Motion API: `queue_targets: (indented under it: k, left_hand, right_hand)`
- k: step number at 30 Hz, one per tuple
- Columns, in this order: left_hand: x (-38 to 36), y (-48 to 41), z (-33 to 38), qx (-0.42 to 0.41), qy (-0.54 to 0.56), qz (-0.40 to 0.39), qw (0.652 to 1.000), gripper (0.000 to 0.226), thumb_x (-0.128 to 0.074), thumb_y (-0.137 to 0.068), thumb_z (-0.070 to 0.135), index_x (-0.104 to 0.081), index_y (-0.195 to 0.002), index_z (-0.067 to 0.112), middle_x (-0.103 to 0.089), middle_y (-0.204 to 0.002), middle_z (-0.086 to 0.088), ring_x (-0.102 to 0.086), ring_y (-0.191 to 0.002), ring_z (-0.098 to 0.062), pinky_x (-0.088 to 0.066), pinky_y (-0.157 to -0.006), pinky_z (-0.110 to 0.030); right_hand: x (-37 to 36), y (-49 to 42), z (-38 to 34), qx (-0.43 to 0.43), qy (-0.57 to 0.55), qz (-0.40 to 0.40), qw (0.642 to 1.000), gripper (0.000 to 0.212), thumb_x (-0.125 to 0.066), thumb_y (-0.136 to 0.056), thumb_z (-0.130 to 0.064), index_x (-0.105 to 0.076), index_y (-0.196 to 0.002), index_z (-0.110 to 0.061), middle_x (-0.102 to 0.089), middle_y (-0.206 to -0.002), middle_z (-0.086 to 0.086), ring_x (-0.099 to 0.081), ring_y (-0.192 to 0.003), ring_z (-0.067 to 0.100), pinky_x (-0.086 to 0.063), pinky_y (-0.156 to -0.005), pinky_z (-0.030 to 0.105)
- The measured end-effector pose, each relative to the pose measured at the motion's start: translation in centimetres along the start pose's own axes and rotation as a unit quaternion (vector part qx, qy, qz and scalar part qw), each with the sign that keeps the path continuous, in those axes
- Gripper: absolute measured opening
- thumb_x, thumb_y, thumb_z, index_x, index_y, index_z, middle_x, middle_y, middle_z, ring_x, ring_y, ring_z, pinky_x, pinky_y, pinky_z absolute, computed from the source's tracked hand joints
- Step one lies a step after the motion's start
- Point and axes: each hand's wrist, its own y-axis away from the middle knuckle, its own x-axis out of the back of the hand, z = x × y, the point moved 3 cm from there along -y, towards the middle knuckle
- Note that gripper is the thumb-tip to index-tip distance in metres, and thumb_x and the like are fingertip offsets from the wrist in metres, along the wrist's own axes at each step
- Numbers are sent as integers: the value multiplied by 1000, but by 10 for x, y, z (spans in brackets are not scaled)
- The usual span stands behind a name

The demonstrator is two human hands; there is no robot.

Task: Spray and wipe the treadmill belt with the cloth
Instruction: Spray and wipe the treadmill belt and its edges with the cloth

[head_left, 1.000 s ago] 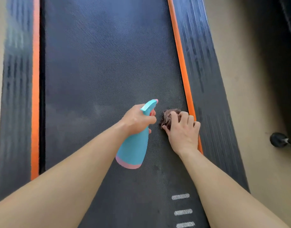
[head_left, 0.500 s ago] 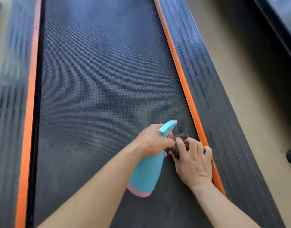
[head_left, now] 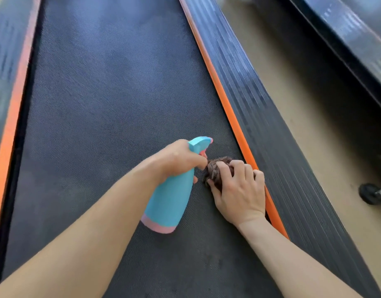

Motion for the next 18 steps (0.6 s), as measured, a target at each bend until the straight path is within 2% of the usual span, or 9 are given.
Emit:
queue_targets:
  k: [2, 5, 8, 11, 14, 18]
  left_hand:
    - [0, 5, -4, -1, 2, -5, 1000, 18, -73, -53, 24, -67, -70, 25, -71, -94, -14, -78, -95, -36, -61, -82, -67]
    - [-2, 13, -7, 13, 2, 5, 1000, 23, -71, -60, 17, -68, -82, 14, -67, -77, -6, -73, -65, -27, -62, -84, -62]
    - [-5, 24, -10, 33, -7, 35, 999, 10, -68, -71, 9, -64, -79, 14, -64, -63, -3, -68, -55, -24, -63, -83, -57]
    - [-1, 37, -12, 26, -12, 38, 999, 15, -72, -67, 16, -66, -80, 15, -65, -76, -4, -69, -61, -25, -64, -81, -58]
    - [8, 49, -16, 12, -1, 51, 999, 35, -72, -61, 23, -69, -94, 10, -68, -85, -6, -72, -68, -27, -63, -81, -59]
    - [20, 58, -23, -9, 14, 88, 996, 39, -70, -61, 25, -70, -97, 9, -73, -99, -18, -75, -79, -30, -64, -78, -59]
  right_hand:
    - [0, 1, -1, -1, 2, 7, 1000, 47, -56, -90, -53, -62, -120, -18, -56, -108, 11, -54, -92, 33, -39, -79, 46]
    - [1, 1, 1, 3, -7, 8, 1000, 49, -51, -91, -55, -63, -120, -17, -56, -108, 11, -54, -91, 32, -39, -79, 45]
    - [1, 0, 1, 4, -9, 7, 1000, 49, -51, -92, -55, -64, -119, -17, -56, -107, 11, -54, -91, 32, -38, -78, 45]
    - [2, -1, 1, 6, -10, 3, 1000, 48, -49, -92, -55, -64, -119, -17, -56, -107, 11, -54, -91, 32, -37, -77, 44]
    - [1, -18, -2, 3, -6, -10, 1000, 46, -49, -94, -55, -65, -118, -18, -57, -109, 12, -53, -93, 33, -36, -77, 43]
    - [-11, -97, -16, -48, 2, -75, 996, 49, -45, -99, -57, -58, -127, -19, -52, -127, 14, -49, -111, 34, -37, -91, 47]
